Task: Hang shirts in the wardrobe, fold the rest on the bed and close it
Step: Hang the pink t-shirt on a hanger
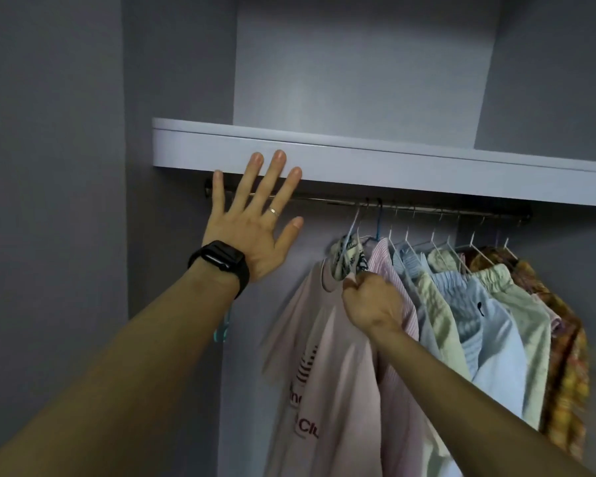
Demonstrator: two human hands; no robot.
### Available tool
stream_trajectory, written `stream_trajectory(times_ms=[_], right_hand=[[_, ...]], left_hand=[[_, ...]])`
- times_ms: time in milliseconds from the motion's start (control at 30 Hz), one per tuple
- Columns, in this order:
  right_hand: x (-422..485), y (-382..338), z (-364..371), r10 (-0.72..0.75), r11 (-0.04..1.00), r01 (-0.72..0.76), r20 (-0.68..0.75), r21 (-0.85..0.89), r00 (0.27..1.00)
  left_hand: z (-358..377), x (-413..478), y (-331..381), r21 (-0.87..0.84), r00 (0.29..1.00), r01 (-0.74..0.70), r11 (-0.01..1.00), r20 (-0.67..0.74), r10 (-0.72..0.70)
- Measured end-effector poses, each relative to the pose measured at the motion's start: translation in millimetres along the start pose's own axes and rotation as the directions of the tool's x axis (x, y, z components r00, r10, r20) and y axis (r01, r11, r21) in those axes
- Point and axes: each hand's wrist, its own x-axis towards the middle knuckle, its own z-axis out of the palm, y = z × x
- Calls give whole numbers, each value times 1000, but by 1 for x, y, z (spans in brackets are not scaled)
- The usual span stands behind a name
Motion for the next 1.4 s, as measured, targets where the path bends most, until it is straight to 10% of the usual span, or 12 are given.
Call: stream_trajectory(times_ms=[233,600,1200,1400], right_hand=[[57,-32,-1,-59,995,45,-162,-89,985],[39,10,56,-46,953,40,-14,-299,999],[15,-18,-32,-30,929,122,257,-350,966],[-12,-41,-126,-105,961,182,334,-206,937]], left_hand=[[12,2,4,-15,997,7,1000,-71,-8],[8,3,7,-30,999,22,999,-36,-23],[-32,-2,19,23,963,101,995,249,-104],[-77,15,38,95,808,187,978,550,-208]])
